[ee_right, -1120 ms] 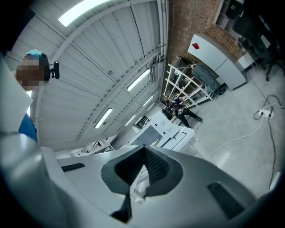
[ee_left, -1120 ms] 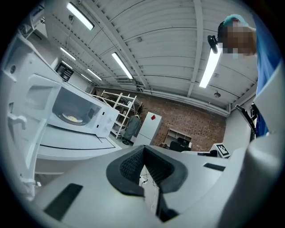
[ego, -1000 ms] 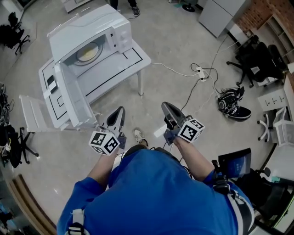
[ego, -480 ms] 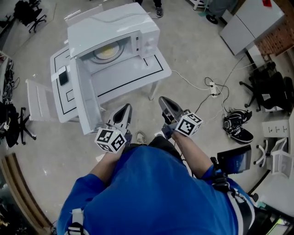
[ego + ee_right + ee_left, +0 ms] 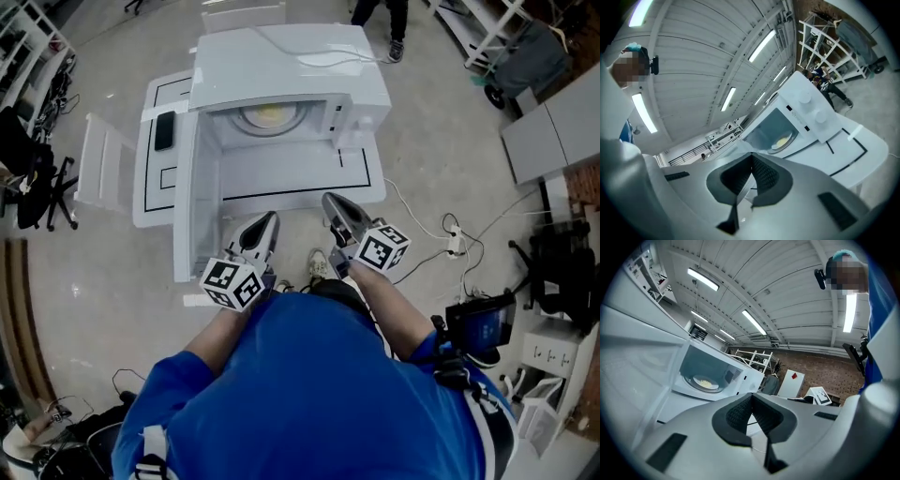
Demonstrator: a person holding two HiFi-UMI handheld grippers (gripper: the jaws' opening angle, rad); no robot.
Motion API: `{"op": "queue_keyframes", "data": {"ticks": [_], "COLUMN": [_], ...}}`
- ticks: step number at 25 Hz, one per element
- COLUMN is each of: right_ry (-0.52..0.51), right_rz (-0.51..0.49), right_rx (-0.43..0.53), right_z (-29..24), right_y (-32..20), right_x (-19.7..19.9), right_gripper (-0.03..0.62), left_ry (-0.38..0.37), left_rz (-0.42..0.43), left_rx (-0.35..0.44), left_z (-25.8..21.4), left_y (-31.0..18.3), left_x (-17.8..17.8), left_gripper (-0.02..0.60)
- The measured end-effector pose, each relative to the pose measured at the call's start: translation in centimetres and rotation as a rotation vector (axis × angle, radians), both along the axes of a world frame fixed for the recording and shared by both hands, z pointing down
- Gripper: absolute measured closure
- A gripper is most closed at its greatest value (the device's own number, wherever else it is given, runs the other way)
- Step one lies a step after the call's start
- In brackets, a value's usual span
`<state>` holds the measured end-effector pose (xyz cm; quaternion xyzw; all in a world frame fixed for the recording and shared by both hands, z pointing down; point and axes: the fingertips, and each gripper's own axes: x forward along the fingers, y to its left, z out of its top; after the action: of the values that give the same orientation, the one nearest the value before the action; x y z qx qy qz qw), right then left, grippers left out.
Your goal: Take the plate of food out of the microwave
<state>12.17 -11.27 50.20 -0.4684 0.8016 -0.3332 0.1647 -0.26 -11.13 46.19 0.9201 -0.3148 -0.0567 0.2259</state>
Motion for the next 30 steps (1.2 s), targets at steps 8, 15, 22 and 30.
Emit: {"op": "queue_keyframes", "data": {"ticks": [8, 15, 22, 30], "right_ry": [-0.003, -0.01, 0.023, -0.262], "right_rz": [-0.17, -0.246, -0.275, -0.079], "right_rx": [-0.03, -0.056, -0.075, -0.243], "right_z": [1.0, 2.2, 3.7, 4.8], "right_y": [-6.9, -10.1, -12.7, -16.9], "right_x": [0.5, 1.0, -0.6, -0.9], "right_gripper": [0.602, 0.602, 0.602, 0.602], "left_ry": [-0.026, -0.054, -0.062, -0.047], "left_rz": [-0.173, -0.247, -0.256, -0.23], "left_rx": [-0.026, -0.058, -0.068, -0.067], "left_z": [1.0, 1.5, 2.1, 1.9], "left_y": [-4.8, -6.7, -8.5, -9.5], "left_x": [1.1, 2.1, 1.2, 0.3], "left_gripper": [0.572, 0.572, 0.572, 0.572]}}
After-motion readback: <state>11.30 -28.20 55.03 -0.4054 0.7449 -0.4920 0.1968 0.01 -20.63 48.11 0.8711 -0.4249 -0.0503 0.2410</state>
